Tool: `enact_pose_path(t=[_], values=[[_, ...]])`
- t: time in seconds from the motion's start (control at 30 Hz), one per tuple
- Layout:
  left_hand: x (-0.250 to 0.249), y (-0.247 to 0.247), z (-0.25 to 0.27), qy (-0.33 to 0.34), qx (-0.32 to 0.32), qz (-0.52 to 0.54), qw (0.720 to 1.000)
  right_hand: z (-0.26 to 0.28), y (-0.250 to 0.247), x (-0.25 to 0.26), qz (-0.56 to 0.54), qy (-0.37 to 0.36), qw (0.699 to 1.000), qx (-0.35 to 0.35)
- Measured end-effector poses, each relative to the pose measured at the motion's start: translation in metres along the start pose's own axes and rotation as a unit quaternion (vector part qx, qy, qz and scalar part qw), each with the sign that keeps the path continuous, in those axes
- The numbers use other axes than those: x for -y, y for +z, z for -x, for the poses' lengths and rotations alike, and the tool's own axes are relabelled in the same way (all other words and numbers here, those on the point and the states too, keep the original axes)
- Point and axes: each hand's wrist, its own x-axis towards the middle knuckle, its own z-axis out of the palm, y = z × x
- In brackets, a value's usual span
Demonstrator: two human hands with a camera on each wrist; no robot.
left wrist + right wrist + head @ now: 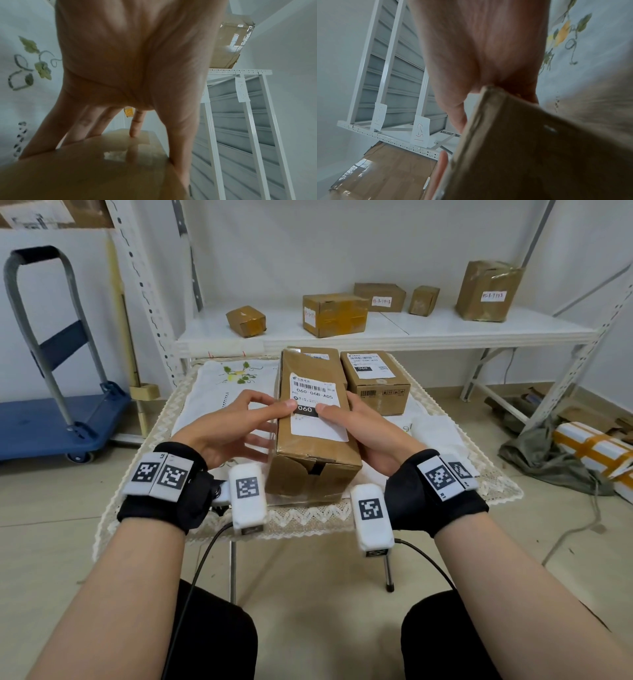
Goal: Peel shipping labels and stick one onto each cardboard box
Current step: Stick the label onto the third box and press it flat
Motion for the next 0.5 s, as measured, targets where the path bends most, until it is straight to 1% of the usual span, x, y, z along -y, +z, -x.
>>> enact_pose_path(t=[0.17,0.37,0.5], values=[[-0.0011,0.0038,-0.0017,0.013,-0.024,0.043,0.999,0.0039,-0.0017,0.0008,0.002,-0.043,0.999,-0.025],[0.0001,0.0048,-0.0044,0.011,-0.021,0.055,0.998,0.0035,-0.0029,0.0025,0.006,-0.077,0.994,-0.072],[-0.0012,0.0044,-0.0044,0.026,-0.024,0.065,0.997,0.003,-0.0018,0.0045,0.027,-0.083,0.991,-0.099]])
